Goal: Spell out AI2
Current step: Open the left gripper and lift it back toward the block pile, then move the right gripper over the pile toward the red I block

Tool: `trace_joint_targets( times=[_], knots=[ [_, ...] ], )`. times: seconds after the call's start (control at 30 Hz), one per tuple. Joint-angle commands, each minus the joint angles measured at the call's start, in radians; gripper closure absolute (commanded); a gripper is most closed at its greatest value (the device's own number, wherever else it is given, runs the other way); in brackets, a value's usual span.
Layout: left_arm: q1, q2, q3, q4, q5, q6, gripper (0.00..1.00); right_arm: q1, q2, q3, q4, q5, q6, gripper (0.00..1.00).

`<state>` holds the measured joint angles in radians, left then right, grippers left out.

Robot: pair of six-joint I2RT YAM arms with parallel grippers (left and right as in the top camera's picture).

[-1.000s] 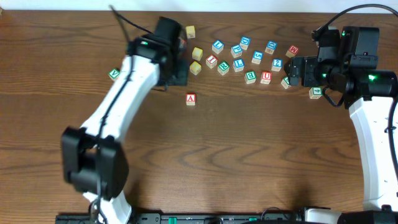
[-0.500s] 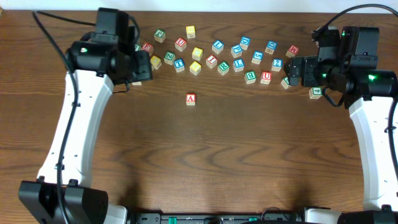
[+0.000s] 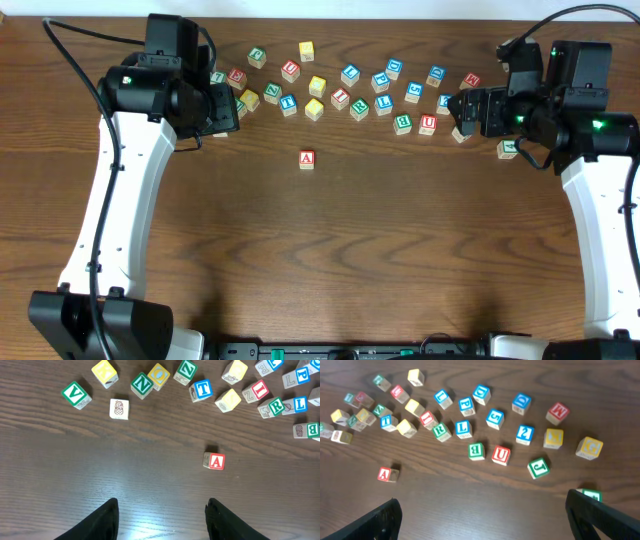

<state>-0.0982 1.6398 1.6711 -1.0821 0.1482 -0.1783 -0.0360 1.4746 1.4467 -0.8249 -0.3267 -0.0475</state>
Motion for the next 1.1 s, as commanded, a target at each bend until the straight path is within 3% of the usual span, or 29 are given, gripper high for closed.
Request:
trace_joint_targets(
  times=[0.0, 0.27, 0.5, 0.7, 1.07],
  knots=[
    [0.004, -0.011, 0.021, 0.013, -0.003, 0.021, 0.45, 0.005, -0.004, 0.023, 0.018, -0.024, 0.013, 0.01],
    [0.004, -0.010, 0.021, 0.102, -0.015, 0.021, 0.45, 0.047, 0.036, 0.041, 0.026, 0.024, 0.097, 0.01],
    [0.004, -0.010, 0.021, 0.127, -0.120, 0.021, 0.45, 0.118, 0.229, 0.275, -0.103, 0.155, 0.166, 0.02],
    [0.004, -0.010, 0.021, 0.126, -0.120, 0.021, 0.44, 0.150, 0.397, 0.452, -0.191, 0.190, 0.285, 0.09],
    [0.003, -0.005, 0.019, 0.122, -0.142, 0.021, 0.45, 0.189, 0.490, 0.470, -0.214, 0.293, 0.323, 0.10]
  ],
)
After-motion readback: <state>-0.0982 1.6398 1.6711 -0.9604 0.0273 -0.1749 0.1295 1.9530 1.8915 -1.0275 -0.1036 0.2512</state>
